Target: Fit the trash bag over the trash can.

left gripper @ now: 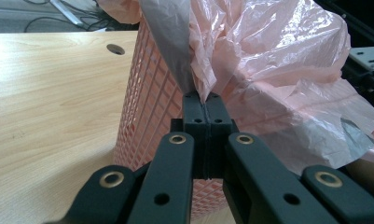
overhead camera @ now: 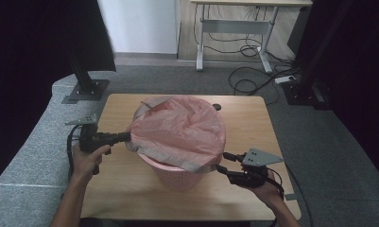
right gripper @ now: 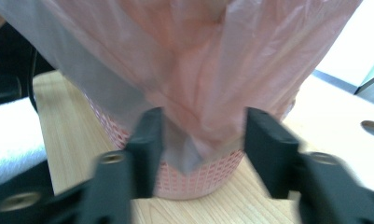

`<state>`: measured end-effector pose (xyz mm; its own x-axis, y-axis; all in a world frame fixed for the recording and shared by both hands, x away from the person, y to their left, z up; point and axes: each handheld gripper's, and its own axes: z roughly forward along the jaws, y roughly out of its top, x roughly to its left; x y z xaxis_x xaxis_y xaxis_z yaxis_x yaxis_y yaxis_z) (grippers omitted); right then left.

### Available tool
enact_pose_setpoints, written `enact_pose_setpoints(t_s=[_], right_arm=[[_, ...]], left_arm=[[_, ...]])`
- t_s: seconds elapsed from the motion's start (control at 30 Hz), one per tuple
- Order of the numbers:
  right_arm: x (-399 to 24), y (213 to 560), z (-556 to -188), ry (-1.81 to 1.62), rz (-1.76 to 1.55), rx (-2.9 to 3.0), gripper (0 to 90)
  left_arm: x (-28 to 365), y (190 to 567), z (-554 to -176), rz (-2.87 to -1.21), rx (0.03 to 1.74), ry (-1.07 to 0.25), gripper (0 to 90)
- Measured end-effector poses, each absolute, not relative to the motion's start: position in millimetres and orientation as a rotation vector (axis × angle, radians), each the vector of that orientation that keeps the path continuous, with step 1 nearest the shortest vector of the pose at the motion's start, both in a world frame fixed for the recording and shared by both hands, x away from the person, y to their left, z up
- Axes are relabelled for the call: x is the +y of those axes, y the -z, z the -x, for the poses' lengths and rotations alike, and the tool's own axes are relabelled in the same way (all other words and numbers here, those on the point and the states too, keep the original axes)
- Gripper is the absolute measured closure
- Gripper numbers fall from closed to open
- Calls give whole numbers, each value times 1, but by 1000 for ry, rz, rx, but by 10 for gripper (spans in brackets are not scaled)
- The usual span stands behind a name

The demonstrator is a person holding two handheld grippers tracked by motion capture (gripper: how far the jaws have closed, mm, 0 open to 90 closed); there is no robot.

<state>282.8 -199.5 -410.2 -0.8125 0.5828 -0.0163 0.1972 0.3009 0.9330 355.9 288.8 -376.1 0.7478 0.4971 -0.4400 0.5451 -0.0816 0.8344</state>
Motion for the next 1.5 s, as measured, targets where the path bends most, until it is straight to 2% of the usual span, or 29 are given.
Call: enact_pose_setpoints(t_s=[0.23,0.33,0.37,0.47,0.53,0.57,0.63,0.8,1.0,1.5], right_arm=[[-181,408,-267,-1553,-670,2235,187],[-169,408,-267,-1552,-686,2204,157],[-165,409,-266,-1535,-684,2194,175],[-160,409,-262,-1515,-660,2138,468],[-161,409,-259,-1491,-649,2103,606],[-165,408,-258,-1509,-639,2094,722],[-168,406,-256,-1549,-607,2098,824],[-166,412,-252,-1555,-437,2241,865],[-150,420,-257,-1526,-375,2339,872],[-156,438,-280,-1443,-460,2418,874]], left_arm=[[288,375,-348,-1733,819,32,893],[288,376,-347,-1731,818,37,893],[288,376,-346,-1730,817,38,893],[289,376,-346,-1732,813,41,893],[289,376,-346,-1729,806,50,893],[290,376,-346,-1726,802,57,893],[291,377,-345,-1728,802,56,893],[294,382,-343,-1695,785,111,894],[294,388,-341,-1688,771,140,895],[283,398,-337,-1784,767,130,899]])
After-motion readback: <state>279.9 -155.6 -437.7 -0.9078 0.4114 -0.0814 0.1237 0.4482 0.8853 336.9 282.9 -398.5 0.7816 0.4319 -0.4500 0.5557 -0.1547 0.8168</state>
